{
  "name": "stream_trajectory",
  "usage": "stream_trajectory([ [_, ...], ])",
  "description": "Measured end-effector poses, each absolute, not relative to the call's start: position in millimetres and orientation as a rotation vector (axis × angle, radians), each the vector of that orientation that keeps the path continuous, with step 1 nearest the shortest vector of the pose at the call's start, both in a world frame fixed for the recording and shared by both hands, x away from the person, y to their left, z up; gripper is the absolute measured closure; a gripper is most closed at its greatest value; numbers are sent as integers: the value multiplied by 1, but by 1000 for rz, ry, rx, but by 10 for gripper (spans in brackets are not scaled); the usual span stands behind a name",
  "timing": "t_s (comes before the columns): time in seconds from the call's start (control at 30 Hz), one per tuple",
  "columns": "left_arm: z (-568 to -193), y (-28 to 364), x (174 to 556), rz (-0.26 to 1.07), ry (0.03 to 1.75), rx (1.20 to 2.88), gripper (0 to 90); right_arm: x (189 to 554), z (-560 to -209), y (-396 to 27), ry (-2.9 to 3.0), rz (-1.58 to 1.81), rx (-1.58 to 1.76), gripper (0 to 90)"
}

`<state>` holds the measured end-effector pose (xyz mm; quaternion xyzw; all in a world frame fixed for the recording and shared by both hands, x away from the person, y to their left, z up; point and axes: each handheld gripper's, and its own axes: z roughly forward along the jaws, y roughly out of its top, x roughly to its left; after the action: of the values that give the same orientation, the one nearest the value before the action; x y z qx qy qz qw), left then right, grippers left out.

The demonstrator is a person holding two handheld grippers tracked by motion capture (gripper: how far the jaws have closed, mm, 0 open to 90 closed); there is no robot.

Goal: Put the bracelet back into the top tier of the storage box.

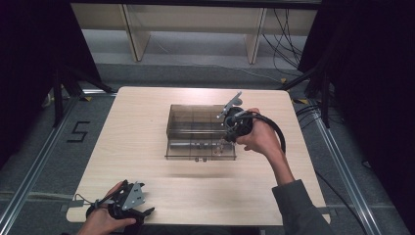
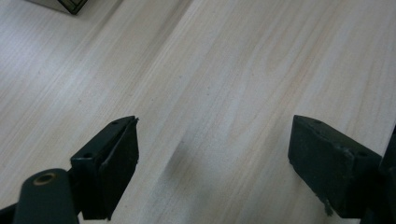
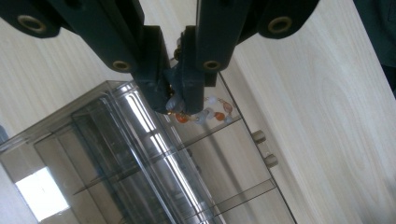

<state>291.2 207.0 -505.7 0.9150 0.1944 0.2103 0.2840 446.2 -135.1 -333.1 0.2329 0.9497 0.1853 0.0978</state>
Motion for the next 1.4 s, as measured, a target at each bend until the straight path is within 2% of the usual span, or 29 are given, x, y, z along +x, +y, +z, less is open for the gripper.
stream_trajectory([
  [0.2, -506, 207, 291, 565, 520, 2448, 162, 451, -348, -129, 2839, 533, 688, 833],
  [0.23, -504, 208, 292, 501, 503, 2468, 161, 451, -350, -128, 2841, 525, 709, 833],
  [0.63, -504, 208, 292, 503, 502, 2466, 161, 461, -379, -123, 2888, 474, 705, 832],
  [0.77, -508, 206, 292, 534, 536, 2419, 161, 462, -384, -122, 2896, 465, 717, 832],
  [0.87, -504, 208, 292, 500, 504, 2465, 162, 463, -388, -121, 2904, 445, 734, 831],
  [1.07, -506, 207, 292, 509, 532, 2430, 162, 466, -393, -121, 2927, 436, 719, 825],
  [1.23, -504, 208, 292, 499, 504, 2463, 161, 466, -393, -121, 2925, 426, 720, 779],
  [1.4, -505, 208, 292, 500, 504, 2462, 162, 463, -390, -122, 2899, 444, 741, 693],
])
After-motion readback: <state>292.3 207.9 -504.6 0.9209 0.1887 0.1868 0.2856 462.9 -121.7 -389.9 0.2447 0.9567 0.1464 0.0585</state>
